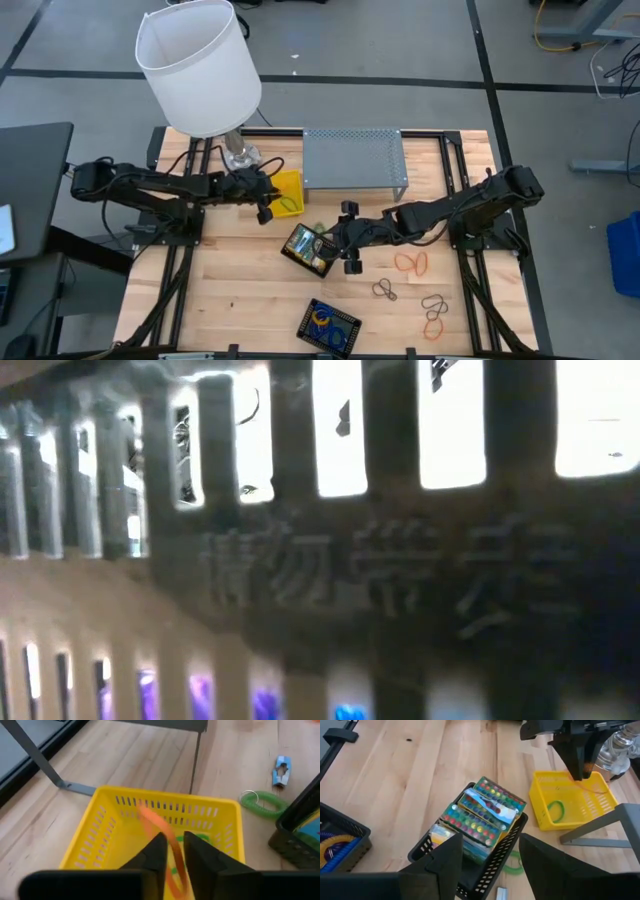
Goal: Pick & Place Office Desk Supplies
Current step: Put the orange rubber band into the yellow bin, then put the top left orange rubber band into the yellow bin
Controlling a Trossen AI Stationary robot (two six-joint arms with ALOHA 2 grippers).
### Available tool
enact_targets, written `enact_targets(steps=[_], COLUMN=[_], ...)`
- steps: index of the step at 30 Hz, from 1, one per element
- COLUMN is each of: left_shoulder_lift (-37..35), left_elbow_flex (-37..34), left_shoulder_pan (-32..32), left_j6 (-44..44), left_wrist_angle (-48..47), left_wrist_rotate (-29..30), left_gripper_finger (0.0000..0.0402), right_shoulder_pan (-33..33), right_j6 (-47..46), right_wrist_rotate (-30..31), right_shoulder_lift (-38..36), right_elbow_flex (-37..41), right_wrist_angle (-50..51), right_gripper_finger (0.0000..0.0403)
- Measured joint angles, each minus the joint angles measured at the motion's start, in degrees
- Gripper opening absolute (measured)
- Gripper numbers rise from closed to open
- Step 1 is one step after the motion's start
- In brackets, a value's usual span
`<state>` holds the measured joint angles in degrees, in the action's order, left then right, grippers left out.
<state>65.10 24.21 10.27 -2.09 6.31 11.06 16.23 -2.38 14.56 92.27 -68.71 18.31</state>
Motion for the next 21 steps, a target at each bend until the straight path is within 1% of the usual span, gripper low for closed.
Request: enact_targets(steps=[5,8,10,12,13,15,18,21], left_shoulder_lift=[1.8,3.6,4.6,4.7,4.7,4.6,3.8,3.9], left_elbow_flex=[0.0,0.0,0.0,0.0,0.0,0.0,0.0,-0.4], left_shoulder_pan=[1.1,1.0,1.0,1.0,1.0,1.0,0.9,0.9], left_j6=[0.1,0.7,1.7,4.0,4.6,5.4,6.6,7.5], left_wrist_angle=[0.1,0.2,2.2,5.3,7.5,12.4,19.5,24.4], left_wrist_rotate=[-5.1,-5.0,-4.7,-6.4,-8.5,-14.8,-23.7,-28.6], left_gripper_finger=[0.0141,0.0189,0.0218,0.0242,0.0251,0.0265,0.0273,0.0269], right_shoulder_pan=[0.0,0.0,0.0,0.0,0.0,0.0,0.2,1.2], right_j6=[0.0,0.0,0.0,-0.7,-1.2,-2.8,-6.7,-11.5], right_wrist_rotate=[0.0,0.0,0.0,0.0,0.0,-0.1,-1.5,-2.8], right_shoulder_lift=[0.0,0.0,0.0,0.0,0.0,0.0,0.0,0.0], right_elbow_flex=[0.0,0.0,0.0,0.1,0.1,0.1,0.1,0.1], right_wrist_angle=[0.0,0.0,0.7,2.2,3.3,6.3,12.2,20.0], right_gripper_finger=[0.0201,0.0201,0.0201,0.0201,0.0201,0.0201,0.0201,0.0201])
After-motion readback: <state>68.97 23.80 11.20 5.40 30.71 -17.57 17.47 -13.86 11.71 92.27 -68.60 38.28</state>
